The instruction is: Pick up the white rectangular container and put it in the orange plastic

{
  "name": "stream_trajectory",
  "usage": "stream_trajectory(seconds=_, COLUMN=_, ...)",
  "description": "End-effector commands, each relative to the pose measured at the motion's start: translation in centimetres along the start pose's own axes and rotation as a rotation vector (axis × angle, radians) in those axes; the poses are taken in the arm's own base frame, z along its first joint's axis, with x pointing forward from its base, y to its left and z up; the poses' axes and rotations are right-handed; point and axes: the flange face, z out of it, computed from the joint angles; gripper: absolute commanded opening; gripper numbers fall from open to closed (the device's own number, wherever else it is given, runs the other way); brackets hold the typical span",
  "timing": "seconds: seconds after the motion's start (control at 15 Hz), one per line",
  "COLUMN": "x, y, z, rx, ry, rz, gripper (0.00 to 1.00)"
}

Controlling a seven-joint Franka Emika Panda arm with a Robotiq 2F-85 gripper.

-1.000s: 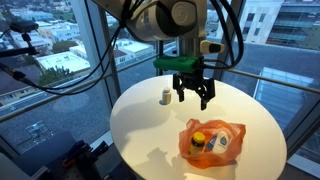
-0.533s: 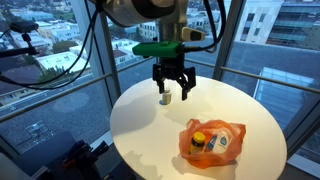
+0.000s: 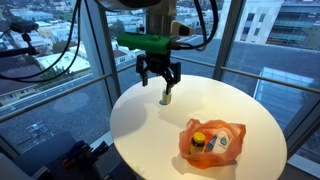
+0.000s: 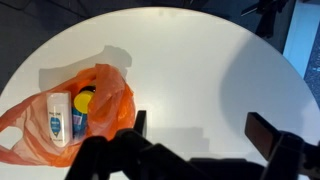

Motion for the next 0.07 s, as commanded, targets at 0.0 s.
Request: stream_trajectory(seconds=0.0, x=0.03, y=0.0, z=0.03, rx=0.001, ry=-0.002, rz=0.0, gripper=1.0)
